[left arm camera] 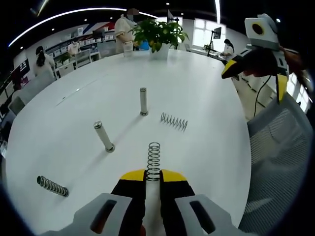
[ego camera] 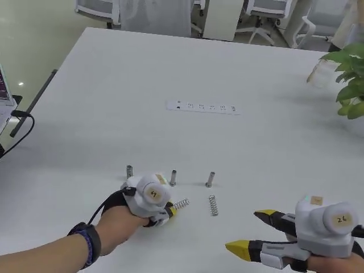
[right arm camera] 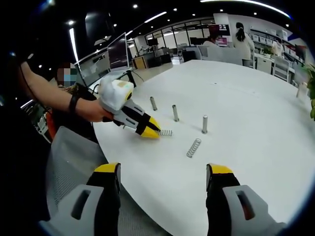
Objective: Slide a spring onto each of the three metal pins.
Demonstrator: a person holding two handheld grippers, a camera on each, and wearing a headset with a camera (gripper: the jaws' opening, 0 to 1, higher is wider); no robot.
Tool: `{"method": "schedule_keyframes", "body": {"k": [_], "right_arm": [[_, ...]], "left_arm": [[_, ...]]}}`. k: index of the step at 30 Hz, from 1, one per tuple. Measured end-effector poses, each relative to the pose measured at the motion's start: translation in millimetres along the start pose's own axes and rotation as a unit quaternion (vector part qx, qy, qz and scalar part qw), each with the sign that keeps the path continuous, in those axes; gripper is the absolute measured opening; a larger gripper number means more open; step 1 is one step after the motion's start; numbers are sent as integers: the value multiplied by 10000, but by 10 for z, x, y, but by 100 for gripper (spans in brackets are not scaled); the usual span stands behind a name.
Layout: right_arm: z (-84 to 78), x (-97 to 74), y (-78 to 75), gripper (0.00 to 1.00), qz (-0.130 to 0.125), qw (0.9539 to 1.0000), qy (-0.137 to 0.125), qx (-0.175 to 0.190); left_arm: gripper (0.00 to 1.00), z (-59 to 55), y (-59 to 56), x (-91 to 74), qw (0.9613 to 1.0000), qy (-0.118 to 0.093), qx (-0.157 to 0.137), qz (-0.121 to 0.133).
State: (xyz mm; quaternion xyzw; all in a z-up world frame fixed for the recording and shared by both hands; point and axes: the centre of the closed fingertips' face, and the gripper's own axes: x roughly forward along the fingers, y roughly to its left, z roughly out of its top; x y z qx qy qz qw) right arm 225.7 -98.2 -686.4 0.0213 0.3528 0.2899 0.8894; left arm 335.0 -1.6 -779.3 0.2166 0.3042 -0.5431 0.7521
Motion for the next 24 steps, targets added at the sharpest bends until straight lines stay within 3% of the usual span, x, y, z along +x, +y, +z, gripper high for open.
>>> {"method": "schedule_keyframes", "body": {"k": [10,24], "right_arm": [[30,61,43,69,103,9999,25,-68],[13,171,143,67,386,9992,58,-47]], "left_arm": [[2,-131,35,-229,10000,21,-24,91],[2,-211,25,-518,9997,-91,-55,209]]}}
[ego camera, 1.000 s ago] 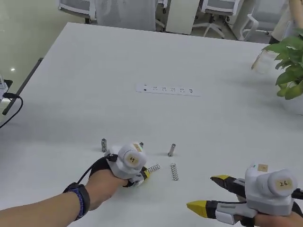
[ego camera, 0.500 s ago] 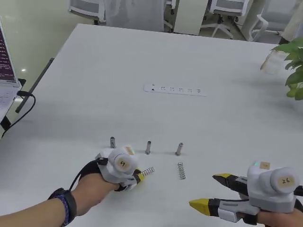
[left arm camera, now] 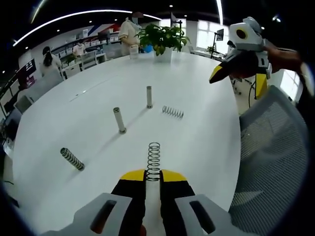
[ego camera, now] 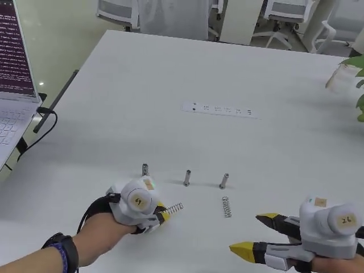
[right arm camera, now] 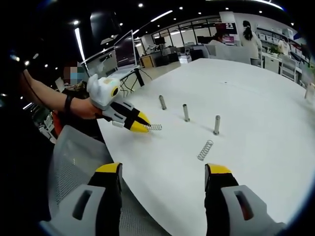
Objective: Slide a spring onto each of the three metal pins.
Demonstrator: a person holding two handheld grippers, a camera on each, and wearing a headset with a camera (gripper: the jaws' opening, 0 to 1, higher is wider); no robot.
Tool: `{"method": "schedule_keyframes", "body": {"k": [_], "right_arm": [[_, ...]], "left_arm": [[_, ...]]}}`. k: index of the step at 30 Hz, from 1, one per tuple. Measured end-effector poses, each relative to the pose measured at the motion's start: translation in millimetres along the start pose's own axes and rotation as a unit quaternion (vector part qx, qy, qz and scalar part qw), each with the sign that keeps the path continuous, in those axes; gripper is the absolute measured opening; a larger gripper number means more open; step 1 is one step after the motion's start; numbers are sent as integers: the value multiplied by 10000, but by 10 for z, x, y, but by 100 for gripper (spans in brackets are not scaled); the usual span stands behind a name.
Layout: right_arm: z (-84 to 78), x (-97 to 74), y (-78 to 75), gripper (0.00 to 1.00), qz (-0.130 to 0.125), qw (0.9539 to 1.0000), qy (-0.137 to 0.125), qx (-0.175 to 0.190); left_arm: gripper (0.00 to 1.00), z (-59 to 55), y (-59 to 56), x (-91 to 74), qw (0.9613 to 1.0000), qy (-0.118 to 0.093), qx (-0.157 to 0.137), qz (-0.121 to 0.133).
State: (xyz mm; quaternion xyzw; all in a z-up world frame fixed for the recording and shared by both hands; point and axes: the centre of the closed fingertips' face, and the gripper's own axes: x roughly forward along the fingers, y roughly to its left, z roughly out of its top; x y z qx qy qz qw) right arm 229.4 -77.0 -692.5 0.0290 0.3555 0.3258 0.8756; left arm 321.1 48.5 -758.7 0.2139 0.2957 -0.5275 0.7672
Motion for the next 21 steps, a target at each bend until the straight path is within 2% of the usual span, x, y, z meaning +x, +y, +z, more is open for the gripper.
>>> {"method": "schedule_keyframes", "body": {"k": [4,13,21], "right_arm": [[25,48,43,65,137,9999,-53,53],[77,167,133,62,382,9993,7,-56],[211,266,199,60,583,9981,-2,-221]], "left_arm": [[2,17,-13,-90,10000,-71,-3,24],[2,39,-32,-251,9998,-186,-64,101],[2,139,-63,-402,9990,-404,-147,119]]}}
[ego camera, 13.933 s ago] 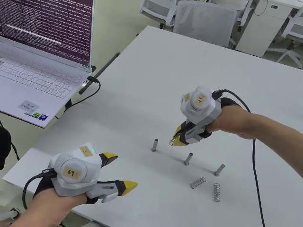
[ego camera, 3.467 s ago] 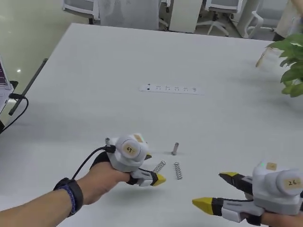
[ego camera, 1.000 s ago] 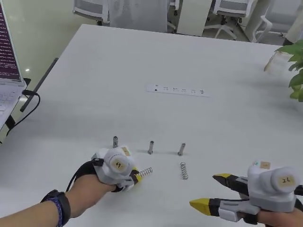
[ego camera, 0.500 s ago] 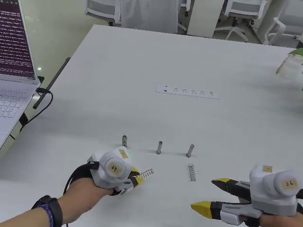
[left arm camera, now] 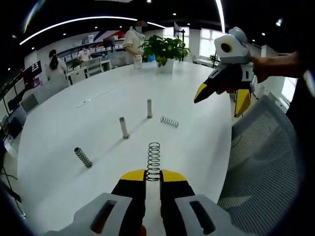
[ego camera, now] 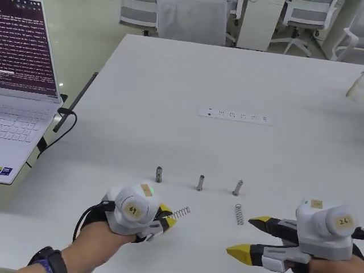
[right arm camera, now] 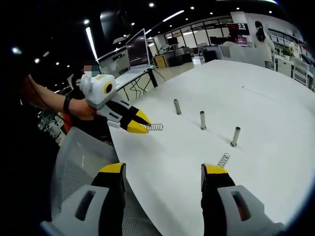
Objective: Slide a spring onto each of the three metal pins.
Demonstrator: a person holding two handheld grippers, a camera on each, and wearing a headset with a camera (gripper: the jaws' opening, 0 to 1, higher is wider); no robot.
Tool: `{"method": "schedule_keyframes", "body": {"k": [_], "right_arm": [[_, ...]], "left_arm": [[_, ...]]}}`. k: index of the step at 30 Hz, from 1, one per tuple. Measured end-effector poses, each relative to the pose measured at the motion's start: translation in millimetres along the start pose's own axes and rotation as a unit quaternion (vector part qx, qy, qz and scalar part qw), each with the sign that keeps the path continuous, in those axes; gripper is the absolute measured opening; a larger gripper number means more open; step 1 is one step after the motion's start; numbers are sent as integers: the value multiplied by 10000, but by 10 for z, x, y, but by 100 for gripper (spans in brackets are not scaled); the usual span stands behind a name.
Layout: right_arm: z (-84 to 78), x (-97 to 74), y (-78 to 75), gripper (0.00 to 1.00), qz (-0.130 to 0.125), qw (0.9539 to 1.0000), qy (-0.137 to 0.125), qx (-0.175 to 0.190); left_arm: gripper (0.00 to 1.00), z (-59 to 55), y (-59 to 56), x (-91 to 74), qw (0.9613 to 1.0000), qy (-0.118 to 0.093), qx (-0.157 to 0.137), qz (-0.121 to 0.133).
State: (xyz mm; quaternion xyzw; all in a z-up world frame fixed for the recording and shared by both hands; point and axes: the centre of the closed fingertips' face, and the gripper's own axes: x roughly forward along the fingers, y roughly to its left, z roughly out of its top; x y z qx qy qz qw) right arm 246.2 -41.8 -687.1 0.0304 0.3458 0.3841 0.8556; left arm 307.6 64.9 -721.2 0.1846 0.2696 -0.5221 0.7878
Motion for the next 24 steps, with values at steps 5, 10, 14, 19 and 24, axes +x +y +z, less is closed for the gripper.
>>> {"method": "schedule_keyframes", "body": {"k": [5,10,14,19,24], "right_arm": [[99,68,39,59,148,9999,-33,-73],[175,133,83,58,287,9994,-33,-176],[211,200,87,56,367,9989,25,-289],[293,264,108,53,475,9982,-18,-354],[336,356,98,52,515,9978,33,-419]], "left_arm": [[2,77,-4,-70,9999,-136,-46,16],[2,146,-14,-124,9997,-225,-25,35],[2,198,-39,-151,9996,-279,11,26],[2,235,-91,-154,9995,-313,35,-11],[2,276,-171,-140,9993,-336,100,-88]]}}
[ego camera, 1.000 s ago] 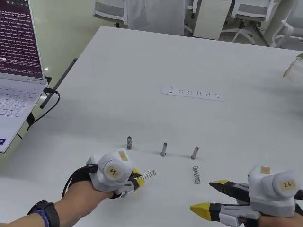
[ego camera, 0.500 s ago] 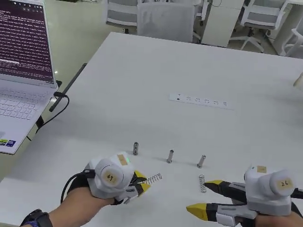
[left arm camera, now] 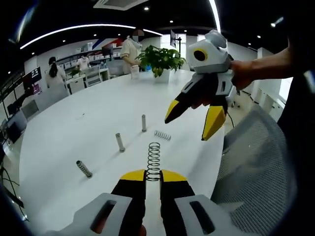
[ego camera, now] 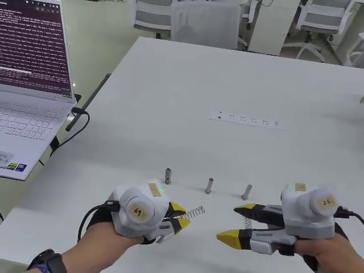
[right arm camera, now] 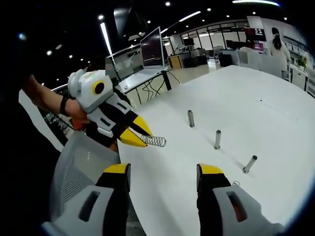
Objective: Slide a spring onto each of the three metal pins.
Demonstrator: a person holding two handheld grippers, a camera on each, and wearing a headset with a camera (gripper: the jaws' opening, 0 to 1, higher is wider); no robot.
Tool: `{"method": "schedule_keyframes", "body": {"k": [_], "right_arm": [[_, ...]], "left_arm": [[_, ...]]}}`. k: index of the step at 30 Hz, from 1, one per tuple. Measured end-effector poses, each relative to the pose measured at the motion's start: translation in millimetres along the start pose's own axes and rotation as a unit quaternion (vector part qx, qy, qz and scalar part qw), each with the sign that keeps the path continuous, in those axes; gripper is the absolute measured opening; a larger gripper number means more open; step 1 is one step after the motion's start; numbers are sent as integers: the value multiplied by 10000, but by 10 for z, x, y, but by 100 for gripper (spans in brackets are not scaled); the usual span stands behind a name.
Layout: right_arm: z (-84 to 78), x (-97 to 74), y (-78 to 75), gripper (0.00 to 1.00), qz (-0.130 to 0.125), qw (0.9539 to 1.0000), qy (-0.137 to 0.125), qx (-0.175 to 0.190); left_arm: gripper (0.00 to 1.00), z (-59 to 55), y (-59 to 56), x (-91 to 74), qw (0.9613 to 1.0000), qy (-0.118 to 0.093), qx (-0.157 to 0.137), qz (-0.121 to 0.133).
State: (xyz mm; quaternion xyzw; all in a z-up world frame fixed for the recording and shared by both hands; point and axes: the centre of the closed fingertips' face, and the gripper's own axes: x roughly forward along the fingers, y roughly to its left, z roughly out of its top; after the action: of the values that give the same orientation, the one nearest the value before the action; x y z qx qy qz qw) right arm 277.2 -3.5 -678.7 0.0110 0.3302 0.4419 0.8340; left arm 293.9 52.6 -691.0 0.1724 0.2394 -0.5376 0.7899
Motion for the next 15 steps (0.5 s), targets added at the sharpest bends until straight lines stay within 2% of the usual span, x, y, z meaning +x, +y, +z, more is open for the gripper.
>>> {"method": "schedule_keyframes", "body": {"k": [8,15], "right_arm": [[80,123,46,46,169,9998,-19,-77],[134,168,74,37,303,9995,-99,-19]], "left_arm": [[2,73,-87,-2,9999,-47,131,-90],[2,86,-162,16,9992,-11,349,-185]]}}
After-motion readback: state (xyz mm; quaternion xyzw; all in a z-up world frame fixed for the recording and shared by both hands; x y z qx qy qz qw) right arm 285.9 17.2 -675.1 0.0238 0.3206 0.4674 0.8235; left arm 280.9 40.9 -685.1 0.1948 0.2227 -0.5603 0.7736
